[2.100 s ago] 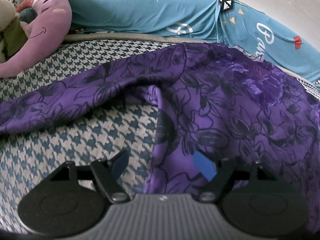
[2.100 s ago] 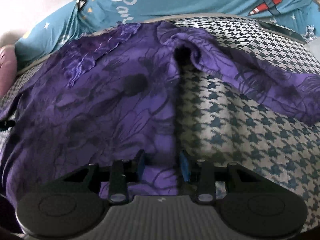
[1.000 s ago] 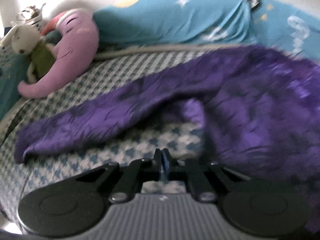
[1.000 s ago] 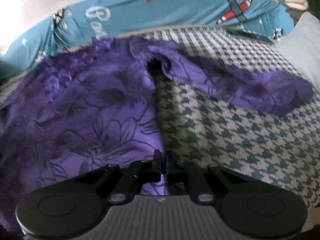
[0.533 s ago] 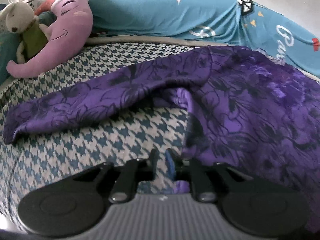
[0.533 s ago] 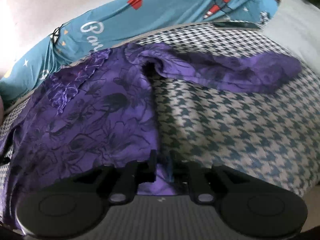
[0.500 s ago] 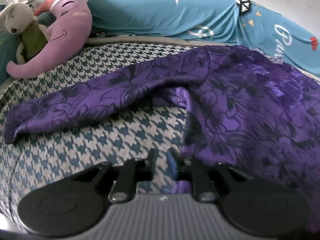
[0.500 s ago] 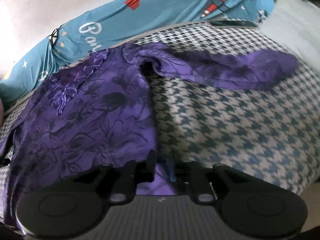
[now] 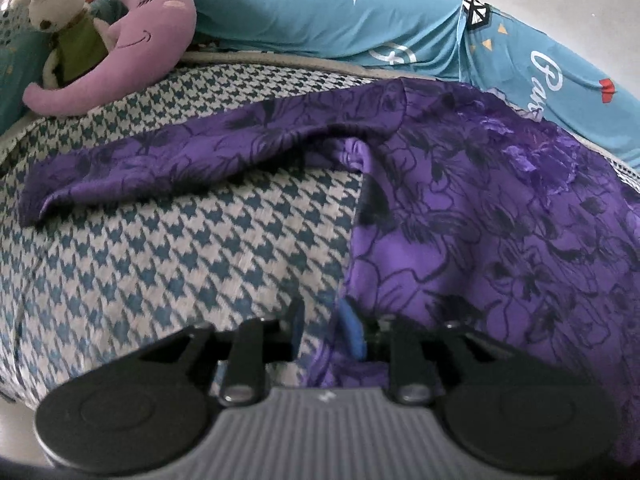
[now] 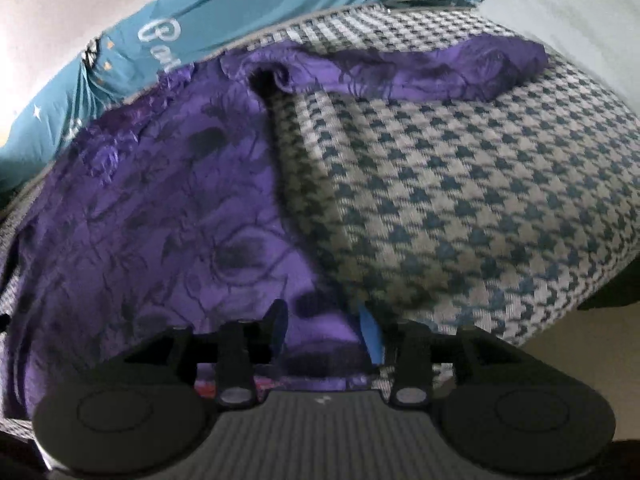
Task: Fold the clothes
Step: 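Release the fold with the left tool while the right tool smooths the sleeve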
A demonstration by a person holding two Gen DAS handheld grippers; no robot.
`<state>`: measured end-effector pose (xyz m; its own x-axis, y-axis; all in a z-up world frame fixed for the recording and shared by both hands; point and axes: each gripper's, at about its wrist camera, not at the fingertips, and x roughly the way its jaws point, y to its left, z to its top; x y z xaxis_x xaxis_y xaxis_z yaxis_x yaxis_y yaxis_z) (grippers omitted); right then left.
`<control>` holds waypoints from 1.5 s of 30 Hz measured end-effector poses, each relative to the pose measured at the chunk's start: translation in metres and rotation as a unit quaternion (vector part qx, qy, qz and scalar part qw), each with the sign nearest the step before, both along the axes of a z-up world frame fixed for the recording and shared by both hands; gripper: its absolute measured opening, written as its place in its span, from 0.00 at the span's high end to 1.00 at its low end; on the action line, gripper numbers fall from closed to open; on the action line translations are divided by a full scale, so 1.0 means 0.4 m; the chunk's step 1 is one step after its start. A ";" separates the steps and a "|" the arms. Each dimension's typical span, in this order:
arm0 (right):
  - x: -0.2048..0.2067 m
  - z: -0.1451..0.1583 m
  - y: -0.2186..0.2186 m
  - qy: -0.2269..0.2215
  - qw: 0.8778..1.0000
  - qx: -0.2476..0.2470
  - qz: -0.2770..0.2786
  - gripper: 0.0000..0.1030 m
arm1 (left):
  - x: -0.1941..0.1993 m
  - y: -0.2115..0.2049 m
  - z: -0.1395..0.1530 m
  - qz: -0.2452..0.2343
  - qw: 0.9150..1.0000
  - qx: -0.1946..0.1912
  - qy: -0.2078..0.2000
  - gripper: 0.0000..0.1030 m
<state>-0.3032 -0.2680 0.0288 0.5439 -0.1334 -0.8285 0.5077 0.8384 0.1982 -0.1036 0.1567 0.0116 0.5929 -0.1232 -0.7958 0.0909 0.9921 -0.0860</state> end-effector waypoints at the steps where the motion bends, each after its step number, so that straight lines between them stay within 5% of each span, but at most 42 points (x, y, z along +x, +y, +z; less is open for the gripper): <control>1: -0.001 -0.004 0.005 0.004 1.000 -0.002 0.001 0.61 | -0.005 -0.001 0.000 0.000 1.000 0.000 -0.001 0.79; 5: -0.001 -0.015 0.025 0.016 1.000 -0.015 0.010 0.62 | -0.025 -0.001 -0.002 0.002 1.000 0.002 -0.001 0.79; 7: 0.000 -0.016 0.034 0.019 0.999 -0.027 0.013 0.71 | -0.030 0.001 -0.006 0.005 1.000 0.000 0.004 0.79; 9: -0.003 -0.013 0.038 0.017 0.999 -0.035 0.009 0.91 | -0.032 0.000 -0.011 0.008 1.000 0.001 0.007 0.78; 18: -0.060 0.047 0.027 -0.008 0.990 -0.115 -0.080 0.99 | -0.036 -0.005 -0.012 0.005 1.000 0.021 0.003 0.74; 23: -0.046 0.025 0.033 0.024 0.991 -0.116 -0.061 0.99 | -0.034 0.003 -0.009 0.013 1.000 0.023 0.003 0.71; 33: -0.040 0.071 0.028 -0.043 0.991 -0.103 -0.077 0.89 | -0.038 -0.041 0.030 -0.007 0.999 0.011 -0.036 0.66; 38: 0.002 0.076 0.038 -0.052 0.995 -0.078 -0.038 0.89 | -0.033 -0.102 0.029 -0.032 0.999 -0.003 -0.029 0.55; 45: 0.066 0.104 -0.011 -0.068 0.996 -0.058 -0.012 0.79 | -0.033 -0.176 0.030 -0.068 0.997 -0.023 -0.019 0.28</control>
